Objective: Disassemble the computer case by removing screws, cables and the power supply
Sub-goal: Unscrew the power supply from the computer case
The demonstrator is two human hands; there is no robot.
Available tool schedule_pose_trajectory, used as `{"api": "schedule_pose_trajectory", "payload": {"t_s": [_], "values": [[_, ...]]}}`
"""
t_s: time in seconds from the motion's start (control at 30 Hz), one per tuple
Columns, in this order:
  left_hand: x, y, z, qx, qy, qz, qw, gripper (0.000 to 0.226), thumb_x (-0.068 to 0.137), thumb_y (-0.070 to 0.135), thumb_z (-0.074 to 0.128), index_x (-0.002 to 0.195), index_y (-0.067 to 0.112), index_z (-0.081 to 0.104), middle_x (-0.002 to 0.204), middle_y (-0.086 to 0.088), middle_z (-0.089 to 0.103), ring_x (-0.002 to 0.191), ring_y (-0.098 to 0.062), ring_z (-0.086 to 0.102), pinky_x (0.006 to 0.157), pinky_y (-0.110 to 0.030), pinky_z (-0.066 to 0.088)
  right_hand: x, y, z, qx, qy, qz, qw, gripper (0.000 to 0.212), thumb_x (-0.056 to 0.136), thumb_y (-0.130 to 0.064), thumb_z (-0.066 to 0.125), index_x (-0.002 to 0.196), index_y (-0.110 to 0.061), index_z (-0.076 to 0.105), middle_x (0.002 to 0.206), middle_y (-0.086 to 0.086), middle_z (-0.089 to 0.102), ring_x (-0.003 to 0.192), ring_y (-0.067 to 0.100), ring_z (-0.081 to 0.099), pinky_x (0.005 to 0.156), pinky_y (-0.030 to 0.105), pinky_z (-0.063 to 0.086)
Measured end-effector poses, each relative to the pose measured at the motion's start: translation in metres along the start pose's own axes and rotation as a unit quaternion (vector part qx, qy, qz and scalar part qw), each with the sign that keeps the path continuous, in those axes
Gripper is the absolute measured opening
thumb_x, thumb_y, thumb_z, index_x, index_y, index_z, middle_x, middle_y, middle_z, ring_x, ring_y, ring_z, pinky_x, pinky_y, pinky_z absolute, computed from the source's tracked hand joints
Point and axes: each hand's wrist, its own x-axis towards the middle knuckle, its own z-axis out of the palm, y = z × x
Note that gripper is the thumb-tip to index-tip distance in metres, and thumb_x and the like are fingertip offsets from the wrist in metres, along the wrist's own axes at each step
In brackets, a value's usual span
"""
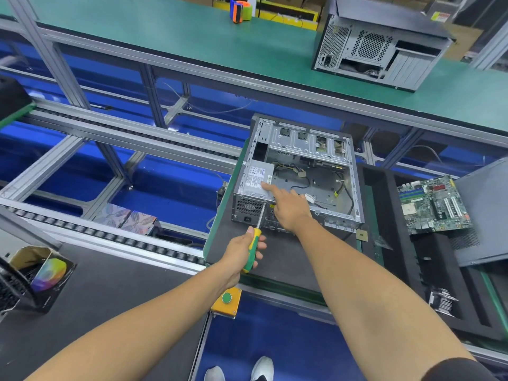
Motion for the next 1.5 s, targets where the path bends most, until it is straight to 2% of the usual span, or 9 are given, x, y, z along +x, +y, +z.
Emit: {"api": "schedule_pose_trajectory", "payload": {"t_s": [0.27,0.4,0.5,0.63,0.77,0.9,1.1,1.27,1.5], "values": [[0.001,-0.005,0.001,0.007,0.018,0.046,0.999,0.041,0.092,0.028,0.077,0.108,0.01,0.044,0.103,-0.012,0.055,0.065,-0.013,0.055,0.046,-0.023,0.046,0.0,0.0,0.001,0.001,0.007,0.003,1.0,0.073,0.099,-0.012,0.046,0.155,-0.047,0.016,0.115,0.004,0.063,0.111,0.03,0.051,0.098,0.046,0.036],[0.001,-0.007,-0.003,-0.011,0.023,0.051,0.998,0.035,0.091,0.034,0.077,0.095,0.01,0.052,0.088,-0.011,0.064,0.065,-0.013,0.063,0.054,-0.026,0.056,0.0,0.0,0.001,-0.001,0.005,0.002,1.0,0.074,0.098,-0.01,0.046,0.155,-0.047,0.016,0.117,0.002,0.063,0.109,0.029,0.05,0.096,0.045,0.037],[-0.001,-0.009,-0.005,-0.01,0.001,0.029,1.0,0.037,0.099,0.046,0.063,0.104,0.009,0.067,0.091,-0.002,0.074,0.073,-0.01,0.066,0.062,-0.031,0.06,0.0,0.0,0.0,-0.002,0.003,0.002,1.0,0.074,0.098,-0.01,0.045,0.156,-0.047,0.016,0.121,0.001,0.062,0.109,0.029,0.05,0.096,0.044,0.036],[-0.001,-0.007,-0.008,0.006,0.0,0.002,1.0,0.044,0.104,0.054,0.049,0.11,0.018,0.073,0.091,0.004,0.078,0.069,-0.01,0.058,0.054,-0.024,0.052,0.0,0.001,0.001,-0.006,0.007,0.001,1.0,0.073,0.099,-0.012,0.045,0.156,-0.046,0.016,0.116,0.004,0.063,0.109,0.03,0.051,0.095,0.046,0.037],[-0.001,-0.007,-0.007,-0.003,-0.005,0.007,1.0,0.038,0.101,0.052,0.057,0.113,0.016,0.064,0.098,-0.004,0.062,0.067,-0.012,0.053,0.046,-0.023,0.041,0.0,0.001,0.001,-0.007,0.007,-0.002,1.0,0.073,0.098,-0.012,0.046,0.156,-0.046,0.016,0.108,0.004,0.062,0.106,0.03,0.051,0.09,0.045,0.037],[-0.002,-0.012,-0.006,-0.017,-0.004,0.031,0.999,0.04,0.091,0.03,0.078,0.107,0.012,0.046,0.104,-0.008,0.054,0.069,-0.013,0.054,0.044,-0.022,0.04,0.0,0.0,0.001,-0.006,0.003,0.001,1.0,0.073,0.099,-0.012,0.046,0.155,-0.047,0.016,0.11,0.004,0.062,0.107,0.03,0.051,0.092,0.046,0.038],[-0.004,-0.012,-0.008,-0.025,-0.03,0.014,0.999,0.031,0.099,0.043,0.065,0.099,0.012,0.063,0.087,-0.001,0.071,0.078,-0.01,0.071,0.058,-0.027,0.057,-0.001,0.0,0.0,-0.005,0.006,0.001,1.0,0.072,0.099,-0.012,0.045,0.155,-0.047,0.017,0.112,0.003,0.063,0.104,0.028,0.05,0.091,0.045,0.037],[-0.008,-0.009,-0.007,-0.008,-0.041,-0.026,0.999,0.048,0.106,0.052,0.045,0.114,0.015,0.074,0.09,0.003,0.076,0.069,-0.008,0.061,0.051,-0.023,0.048,-0.001,-0.001,0.0,-0.006,0.007,0.001,1.0,0.072,0.1,-0.013,0.045,0.155,-0.047,0.016,0.113,0.003,0.063,0.105,0.028,0.051,0.092,0.045,0.037],[-0.013,-0.008,0.001,-0.005,-0.012,0.01,1.0,0.039,0.096,0.04,0.07,0.112,0.012,0.047,0.102,-0.005,0.05,0.073,-0.013,0.051,0.046,-0.02,0.038,-0.001,-0.001,-0.001,-0.01,0.003,0.004,1.0,0.073,0.099,-0.012,0.046,0.155,-0.047,0.016,0.112,0.002,0.061,0.107,0.028,0.051,0.092,0.044,0.038]]}}
